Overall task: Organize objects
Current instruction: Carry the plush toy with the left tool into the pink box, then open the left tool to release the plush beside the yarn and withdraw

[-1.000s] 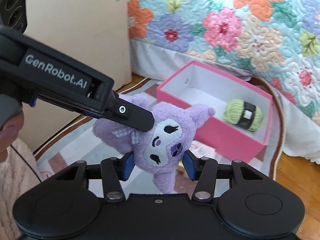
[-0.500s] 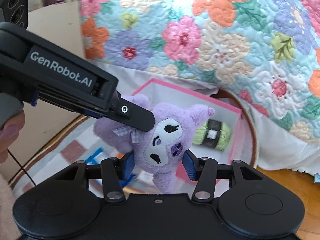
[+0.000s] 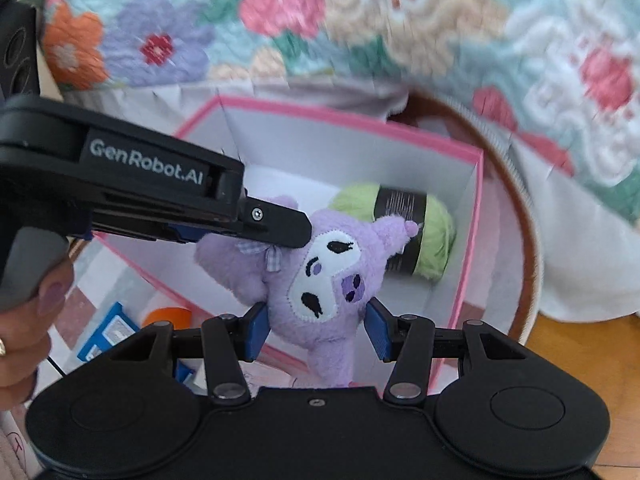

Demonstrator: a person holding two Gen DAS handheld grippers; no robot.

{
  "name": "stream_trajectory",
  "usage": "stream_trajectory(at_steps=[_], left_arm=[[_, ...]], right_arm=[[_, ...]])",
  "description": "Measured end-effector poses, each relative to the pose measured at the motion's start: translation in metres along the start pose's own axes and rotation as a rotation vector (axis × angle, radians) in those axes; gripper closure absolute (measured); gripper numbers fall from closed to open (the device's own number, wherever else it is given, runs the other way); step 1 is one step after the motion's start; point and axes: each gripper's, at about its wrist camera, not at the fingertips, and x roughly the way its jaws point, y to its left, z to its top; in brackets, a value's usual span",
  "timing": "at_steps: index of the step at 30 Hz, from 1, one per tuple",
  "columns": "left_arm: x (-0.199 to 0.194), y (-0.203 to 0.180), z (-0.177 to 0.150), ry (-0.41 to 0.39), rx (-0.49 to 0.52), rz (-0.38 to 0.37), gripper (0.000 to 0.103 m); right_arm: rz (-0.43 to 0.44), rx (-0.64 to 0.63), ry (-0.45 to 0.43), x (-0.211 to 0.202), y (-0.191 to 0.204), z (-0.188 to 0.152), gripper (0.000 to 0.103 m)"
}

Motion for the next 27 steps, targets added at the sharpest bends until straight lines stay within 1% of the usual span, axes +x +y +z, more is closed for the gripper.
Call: stream_trajectory(at_steps=[4, 5, 6, 7, 9, 10, 11, 14, 21, 22, 24, 27], left_arm=[[0.024, 0.012, 0.007, 0.028, -0.04, 0.015, 0.066], [0.028, 0.014, 0.008, 0.034, -0.046, 0.024, 0.065], [0.032, 0.015, 0.008, 0.04, -0.047, 0.029, 0.065], [0.036, 0.016, 0.008, 0.046, -0.051, 0.033, 0.065], [0.043, 0.018, 0.007, 0.057, -0.06, 0.034, 0.065], [0.045, 0.019, 0.006, 0.065, -0.067, 0.03, 0.065], [0.047, 0.02, 0.005, 0.067, -0.07, 0.026, 0.065], [0.053, 0.022, 0.006, 0.06, -0.075, 0.033, 0.065], [0.057, 0.022, 0.003, 0.058, -0.077, 0.041, 0.063], [0.057, 0.021, 0.001, 0.061, -0.069, 0.036, 0.063], [0.058, 0.018, -0.004, 0.069, -0.047, 0.021, 0.064], [0.058, 0.014, -0.007, 0.054, -0.019, 0.04, 0.063]], right_arm=[[-0.014, 0.007, 0.079, 0.024, -0.006, 0.011, 0.048], [-0.016, 0.021, 0.125, 0.035, -0.008, 0.018, 0.048], [-0.025, 0.027, 0.149, 0.04, -0.009, 0.02, 0.048], [-0.025, 0.027, 0.149, 0.04, -0.009, 0.02, 0.048], [-0.041, 0.025, 0.19, 0.049, -0.009, 0.025, 0.048], [-0.068, 0.011, 0.218, 0.056, -0.006, 0.024, 0.048], [-0.068, 0.011, 0.218, 0.056, -0.006, 0.024, 0.048], [-0.11, -0.052, 0.207, 0.06, 0.0, 0.023, 0.048], [-0.144, -0.081, 0.203, 0.06, 0.005, 0.017, 0.048], [-0.166, -0.084, 0.211, 0.06, 0.007, 0.015, 0.048], [-0.18, -0.085, 0.217, 0.06, 0.008, 0.014, 0.049], [-0.199, -0.099, 0.218, 0.061, 0.012, 0.011, 0.05]])
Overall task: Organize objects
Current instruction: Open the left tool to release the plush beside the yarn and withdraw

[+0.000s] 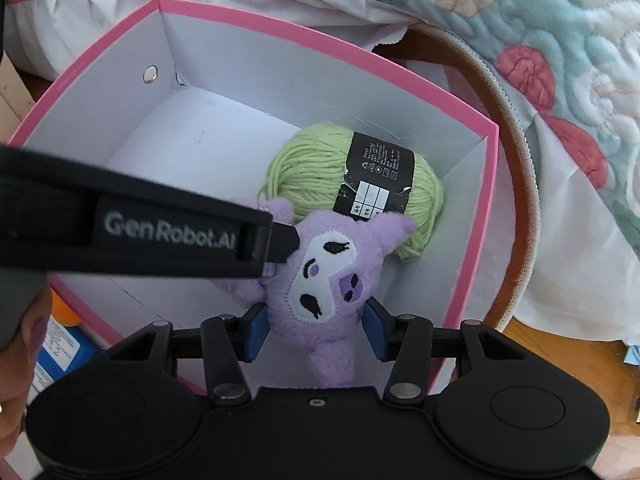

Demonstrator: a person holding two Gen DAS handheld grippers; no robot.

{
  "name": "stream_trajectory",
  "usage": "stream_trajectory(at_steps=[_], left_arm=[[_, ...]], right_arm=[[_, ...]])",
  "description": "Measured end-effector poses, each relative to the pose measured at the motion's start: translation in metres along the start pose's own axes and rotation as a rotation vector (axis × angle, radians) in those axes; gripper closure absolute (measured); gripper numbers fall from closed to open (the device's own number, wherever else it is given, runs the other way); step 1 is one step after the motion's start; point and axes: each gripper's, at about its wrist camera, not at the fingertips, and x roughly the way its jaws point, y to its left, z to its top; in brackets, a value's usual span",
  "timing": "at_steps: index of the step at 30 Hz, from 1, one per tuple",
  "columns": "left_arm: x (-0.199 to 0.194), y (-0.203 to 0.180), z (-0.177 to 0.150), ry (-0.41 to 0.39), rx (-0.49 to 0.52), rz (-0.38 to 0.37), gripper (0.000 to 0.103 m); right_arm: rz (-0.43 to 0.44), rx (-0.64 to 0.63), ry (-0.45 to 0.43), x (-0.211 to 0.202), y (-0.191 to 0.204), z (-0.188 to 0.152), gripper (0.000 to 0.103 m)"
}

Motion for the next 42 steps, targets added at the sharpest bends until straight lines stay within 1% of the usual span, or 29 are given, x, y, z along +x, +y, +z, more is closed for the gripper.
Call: stream_trajectory(at_steps=[5, 8, 9, 11, 12, 13, 14, 15, 17, 20, 21, 22, 23, 24, 25, 26, 30, 31, 32, 33, 34, 36, 37, 39, 40, 42], left_arm=[[0.004, 0.0, 0.0, 0.011, -0.025, -0.011, 0.065], [0.01, -0.003, -0.002, 0.023, -0.017, 0.007, 0.068], [0.013, -0.004, -0.004, 0.029, -0.012, 0.015, 0.069], [0.02, -0.005, -0.007, 0.053, -0.011, 0.023, 0.07], [0.023, -0.006, -0.009, 0.062, -0.013, 0.028, 0.07], [0.025, -0.007, -0.012, 0.065, -0.012, 0.03, 0.071], [0.027, -0.009, -0.014, 0.062, -0.008, 0.036, 0.071], [0.027, -0.011, -0.014, 0.057, -0.002, 0.046, 0.071], [0.026, -0.014, -0.014, 0.053, 0.008, 0.059, 0.07], [0.018, -0.02, -0.013, 0.052, 0.041, 0.082, 0.07], [0.013, -0.023, -0.012, 0.048, 0.062, 0.096, 0.07], [0.006, -0.028, -0.013, 0.045, 0.086, 0.116, 0.067], [0.0, -0.032, -0.014, 0.041, 0.11, 0.132, 0.064], [-0.008, -0.036, -0.015, 0.039, 0.13, 0.146, 0.063], [-0.015, -0.038, -0.017, 0.038, 0.14, 0.153, 0.062], [-0.023, -0.04, -0.018, 0.037, 0.146, 0.155, 0.061], [-0.058, -0.047, -0.023, 0.038, 0.168, 0.16, 0.058], [-0.067, -0.049, -0.025, 0.035, 0.179, 0.163, 0.056], [-0.075, -0.051, -0.027, 0.034, 0.191, 0.167, 0.054], [-0.088, -0.05, -0.026, 0.033, 0.203, 0.174, 0.053], [-0.099, -0.049, -0.024, 0.031, 0.213, 0.18, 0.051], [-0.122, -0.051, -0.02, 0.027, 0.228, 0.193, 0.048], [-0.13, -0.052, -0.023, 0.027, 0.235, 0.199, 0.048], [-0.152, -0.053, -0.03, 0.033, 0.25, 0.209, 0.047], [-0.155, -0.052, -0.029, 0.038, 0.261, 0.215, 0.046], [-0.185, -0.046, -0.037, 0.033, 0.273, 0.218, 0.046]], right_arm=[[-0.019, 0.019, -0.006, -0.007, 0.001, -0.007, 0.044], [-0.005, 0.041, -0.03, -0.019, -0.004, -0.016, 0.043], [0.02, 0.04, -0.05, -0.026, -0.006, -0.023, 0.043], [0.034, 0.052, -0.056, -0.028, -0.007, -0.027, 0.045], [0.043, 0.059, -0.056, -0.028, -0.007, -0.03, 0.048], [0.028, 0.054, -0.076, -0.027, -0.008, -0.029, 0.053], [0.028, 0.054, -0.076, -0.027, -0.008, -0.029, 0.054], [0.014, 0.046, -0.09, -0.027, -0.009, -0.031, 0.058], [0.011, 0.048, -0.116, -0.027, -0.014, -0.03, 0.058], [0.05, 0.071, -0.146, -0.029, -0.021, -0.033, 0.058], [0.062, 0.081, -0.157, -0.031, -0.022, -0.033, 0.058], [0.096, 0.124, -0.173, -0.038, -0.028, -0.034, 0.058], [0.096, 0.124, -0.173, -0.038, -0.028, -0.034, 0.058], [0.144, 0.193, -0.185, -0.048, -0.032, -0.039, 0.058], [0.144, 0.193, -0.185, -0.048, -0.032, -0.039, 0.057], [0.165, 0.218, -0.203, -0.053, -0.032, -0.043, 0.056], [0.194, 0.245, -0.258, -0.076, -0.022, -0.055, 0.054], [0.205, 0.245, -0.271, -0.084, -0.02, -0.058, 0.053], [0.213, 0.24, -0.285, -0.092, -0.017, -0.061, 0.052], [0.213, 0.229, -0.311, -0.112, -0.014, -0.069, 0.049], [0.213, 0.229, -0.311, -0.112, -0.014, -0.069, 0.045], [0.208, 0.223, -0.323, -0.126, -0.01, -0.07, 0.044], [0.208, 0.222, -0.32, -0.132, -0.008, -0.071, 0.044], [0.229, 0.226, -0.309, -0.146, -0.005, -0.074, 0.044], [0.261, 0.235, -0.294, -0.159, -0.001, -0.078, 0.044], [0.274, 0.232, -0.296, -0.165, 0.002, -0.08, 0.043]])
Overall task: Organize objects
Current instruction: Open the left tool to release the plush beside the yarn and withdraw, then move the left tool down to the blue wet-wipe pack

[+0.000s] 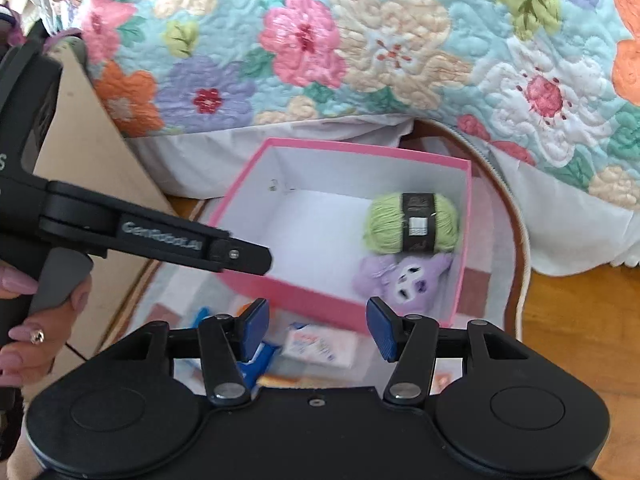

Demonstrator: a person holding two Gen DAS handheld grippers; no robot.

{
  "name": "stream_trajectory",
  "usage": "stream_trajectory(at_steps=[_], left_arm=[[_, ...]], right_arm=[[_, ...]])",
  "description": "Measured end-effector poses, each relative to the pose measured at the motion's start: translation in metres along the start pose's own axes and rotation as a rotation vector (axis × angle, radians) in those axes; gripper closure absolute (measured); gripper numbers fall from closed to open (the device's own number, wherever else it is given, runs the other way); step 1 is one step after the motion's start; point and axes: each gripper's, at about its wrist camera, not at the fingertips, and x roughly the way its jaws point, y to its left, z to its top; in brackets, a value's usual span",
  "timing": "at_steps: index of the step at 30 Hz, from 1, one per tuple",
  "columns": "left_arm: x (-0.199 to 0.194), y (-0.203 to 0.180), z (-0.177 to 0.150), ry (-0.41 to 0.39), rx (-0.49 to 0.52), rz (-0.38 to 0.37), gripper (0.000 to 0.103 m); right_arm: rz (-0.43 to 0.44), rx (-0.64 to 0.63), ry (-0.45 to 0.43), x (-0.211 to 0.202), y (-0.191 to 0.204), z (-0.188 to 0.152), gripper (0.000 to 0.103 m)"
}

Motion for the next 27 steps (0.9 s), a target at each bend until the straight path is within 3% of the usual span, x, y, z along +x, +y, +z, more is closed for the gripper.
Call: stream_trajectory(at_steps=[9, 15, 20, 27], left_arm=[[-0.08, 0.031, -0.033, -0.079, 0.002, 0.042, 0.042], [-0.107, 0.04, -0.053, -0.095, 0.044, 0.072, 0.039], [-0.105, 0.043, -0.066, -0.08, 0.062, 0.071, 0.035], [-0.068, 0.055, -0.077, -0.022, 0.032, 0.053, 0.034]], right_arm=[[0.056, -0.046, 0.006, -0.045, 0.041, -0.011, 0.035], [0.083, -0.077, -0.011, -0.068, 0.066, -0.02, 0.027], [0.102, -0.137, 0.004, -0.072, 0.085, -0.028, 0.022], [0.128, -0.219, 0.061, -0.046, 0.101, -0.044, 0.02]])
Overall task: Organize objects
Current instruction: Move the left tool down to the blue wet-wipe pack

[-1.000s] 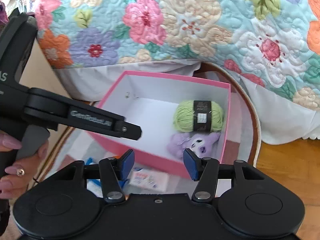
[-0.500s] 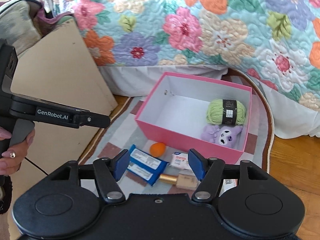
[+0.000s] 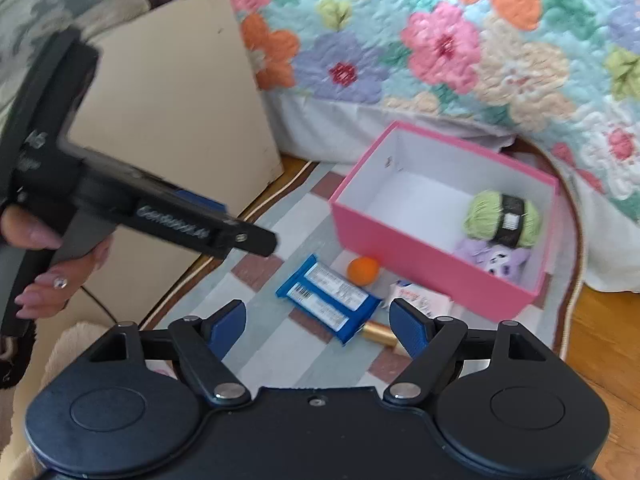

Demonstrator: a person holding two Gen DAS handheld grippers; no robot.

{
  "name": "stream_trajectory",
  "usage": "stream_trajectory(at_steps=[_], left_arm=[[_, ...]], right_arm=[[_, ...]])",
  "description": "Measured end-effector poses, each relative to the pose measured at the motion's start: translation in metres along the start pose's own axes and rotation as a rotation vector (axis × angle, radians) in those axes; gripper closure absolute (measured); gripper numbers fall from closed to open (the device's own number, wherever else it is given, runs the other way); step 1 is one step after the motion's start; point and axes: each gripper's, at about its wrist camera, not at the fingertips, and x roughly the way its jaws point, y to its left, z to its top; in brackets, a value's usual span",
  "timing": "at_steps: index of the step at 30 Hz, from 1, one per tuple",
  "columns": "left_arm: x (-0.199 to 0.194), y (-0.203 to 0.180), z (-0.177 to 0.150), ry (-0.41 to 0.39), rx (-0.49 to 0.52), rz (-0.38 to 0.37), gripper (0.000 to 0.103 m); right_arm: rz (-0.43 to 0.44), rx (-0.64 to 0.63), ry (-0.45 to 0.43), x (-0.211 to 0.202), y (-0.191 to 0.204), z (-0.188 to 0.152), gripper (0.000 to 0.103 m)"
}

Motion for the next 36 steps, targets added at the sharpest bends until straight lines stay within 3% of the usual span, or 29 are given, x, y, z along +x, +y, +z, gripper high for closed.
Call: stream_trajectory(at_steps=[7, 9, 13, 20, 24, 31, 36], left_arm=[[0.046, 0.013, -0.01, 0.056, -0.057, -0.043, 0.034], [0.057, 0.016, -0.013, 0.054, -0.047, -0.041, 0.034], [0.079, 0.022, -0.021, 0.039, 0.012, -0.002, 0.034], [0.112, 0.042, -0.034, 0.018, 0.004, -0.011, 0.032], [0.131, 0.058, -0.041, 0.0, -0.038, -0.029, 0.032], [0.148, 0.079, -0.042, -0.079, -0.07, 0.009, 0.032], [0.156, 0.087, -0.041, -0.101, -0.092, -0.005, 0.032]], right_arm=[[0.031, 0.037, 0.023, 0.046, -0.005, -0.032, 0.02], [0.007, 0.066, -0.002, 0.056, -0.009, -0.04, 0.02], [-0.072, 0.008, -0.094, 0.061, -0.007, -0.044, 0.02], [-0.067, 0.044, -0.101, 0.093, -0.017, -0.045, 0.02], [-0.058, 0.094, -0.054, 0.118, -0.021, -0.048, 0.02], [0.039, 0.327, 0.104, 0.166, -0.033, -0.061, 0.021], [0.035, 0.372, 0.12, 0.179, -0.035, -0.068, 0.021]])
